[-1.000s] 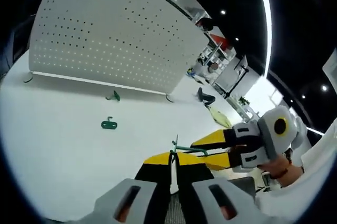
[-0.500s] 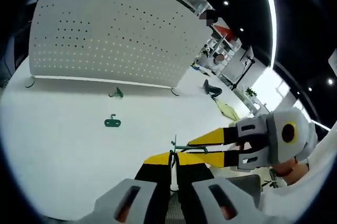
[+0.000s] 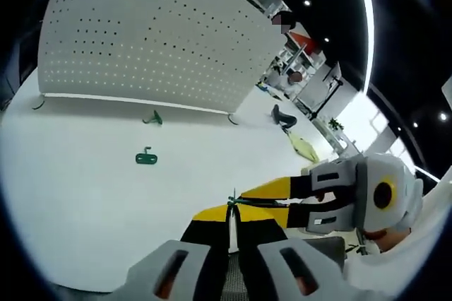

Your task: Insert the hook assembly into the mounting plate slot until the hook locks in place.

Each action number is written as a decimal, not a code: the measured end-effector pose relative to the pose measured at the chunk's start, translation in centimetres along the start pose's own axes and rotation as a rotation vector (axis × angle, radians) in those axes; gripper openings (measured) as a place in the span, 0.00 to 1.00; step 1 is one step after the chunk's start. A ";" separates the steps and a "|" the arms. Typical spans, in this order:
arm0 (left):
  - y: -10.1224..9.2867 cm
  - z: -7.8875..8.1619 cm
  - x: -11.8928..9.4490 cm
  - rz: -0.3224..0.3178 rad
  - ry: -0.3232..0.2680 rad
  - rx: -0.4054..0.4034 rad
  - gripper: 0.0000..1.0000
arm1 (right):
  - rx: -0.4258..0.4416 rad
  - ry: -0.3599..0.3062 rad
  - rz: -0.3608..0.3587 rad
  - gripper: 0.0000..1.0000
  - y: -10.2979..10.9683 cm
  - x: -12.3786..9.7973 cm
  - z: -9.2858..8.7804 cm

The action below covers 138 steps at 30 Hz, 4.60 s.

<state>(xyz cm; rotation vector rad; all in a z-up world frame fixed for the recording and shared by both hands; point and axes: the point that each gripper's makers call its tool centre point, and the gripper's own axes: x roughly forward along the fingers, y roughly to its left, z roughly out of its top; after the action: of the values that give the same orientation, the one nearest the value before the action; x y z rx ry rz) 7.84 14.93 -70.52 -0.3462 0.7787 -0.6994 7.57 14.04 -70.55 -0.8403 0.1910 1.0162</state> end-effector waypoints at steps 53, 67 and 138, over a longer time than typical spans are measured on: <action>7.2 4.1 -8.7 -0.013 -0.205 0.279 0.18 | 0.302 -0.013 -0.182 0.01 -2.4 6.2 7.7; 8.4 6.3 -10.7 -0.025 -0.329 0.386 0.30 | 0.451 -0.055 -0.293 0.01 -6.6 7.0 8.5; 15.1 8.8 -18.0 -0.017 -0.511 0.500 0.67 | 0.786 -0.212 -0.623 0.01 -22.1 13.1 13.6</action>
<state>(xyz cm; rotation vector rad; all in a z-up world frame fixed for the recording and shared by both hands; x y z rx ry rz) 11.93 38.56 -63.14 -0.0654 0.1042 -0.7531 29.42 26.75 -56.27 -0.0455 0.1183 0.3675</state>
